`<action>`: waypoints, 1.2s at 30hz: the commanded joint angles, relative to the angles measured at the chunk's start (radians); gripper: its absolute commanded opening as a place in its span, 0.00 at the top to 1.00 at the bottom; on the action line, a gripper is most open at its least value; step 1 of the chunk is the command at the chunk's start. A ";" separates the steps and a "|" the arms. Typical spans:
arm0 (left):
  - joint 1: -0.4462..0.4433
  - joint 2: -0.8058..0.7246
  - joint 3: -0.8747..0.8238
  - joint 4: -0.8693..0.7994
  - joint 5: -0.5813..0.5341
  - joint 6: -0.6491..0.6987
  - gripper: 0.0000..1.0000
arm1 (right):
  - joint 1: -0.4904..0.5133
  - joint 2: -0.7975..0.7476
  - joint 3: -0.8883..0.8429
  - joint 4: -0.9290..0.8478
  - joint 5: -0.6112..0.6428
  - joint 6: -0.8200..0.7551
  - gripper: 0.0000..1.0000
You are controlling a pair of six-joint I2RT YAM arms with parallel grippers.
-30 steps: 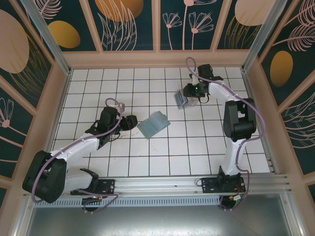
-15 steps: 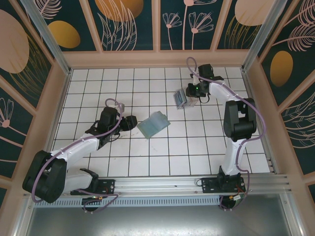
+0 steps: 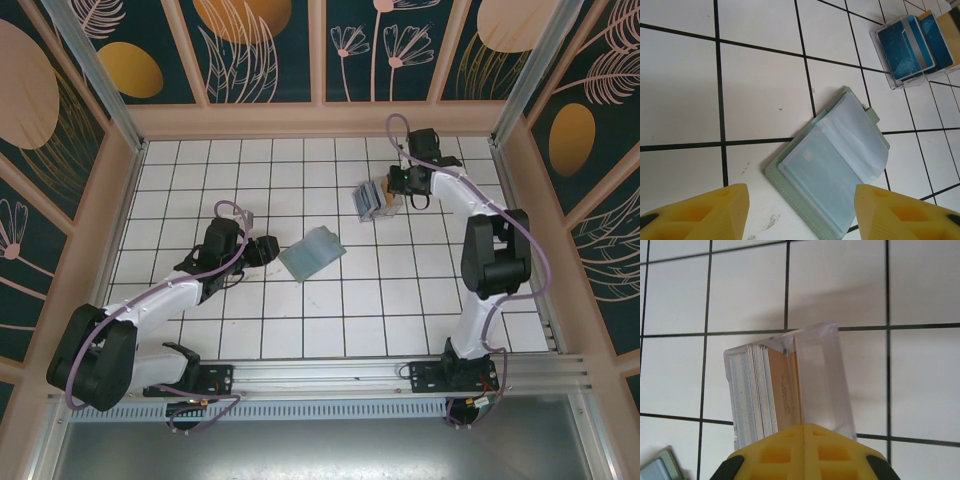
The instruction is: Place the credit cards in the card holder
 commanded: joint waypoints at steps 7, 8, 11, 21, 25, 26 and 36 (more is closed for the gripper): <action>0.004 -0.007 -0.089 0.035 0.119 -0.029 0.42 | 0.022 -0.266 -0.184 0.156 -0.103 0.116 1.00; 0.004 -0.002 -0.095 0.038 0.130 -0.029 0.41 | 0.037 -0.279 -0.205 0.170 -0.136 0.124 1.00; 0.002 0.021 -0.117 0.071 0.170 -0.044 0.41 | 0.116 -0.287 -0.241 0.188 -0.225 0.118 1.00; -0.001 0.102 -0.118 0.151 0.223 -0.075 0.43 | 0.272 -0.116 -0.349 0.277 -0.559 -0.011 1.00; -0.001 0.138 -0.102 0.167 0.224 -0.091 0.44 | 0.279 -0.025 -0.326 0.265 -0.624 -0.079 1.00; 0.000 0.149 -0.100 0.174 0.228 -0.094 0.44 | 0.281 -0.006 -0.323 0.265 -0.641 -0.091 1.00; -0.001 0.218 -0.081 0.194 0.228 -0.100 0.52 | 0.276 0.076 -0.309 0.290 -0.641 -0.115 1.00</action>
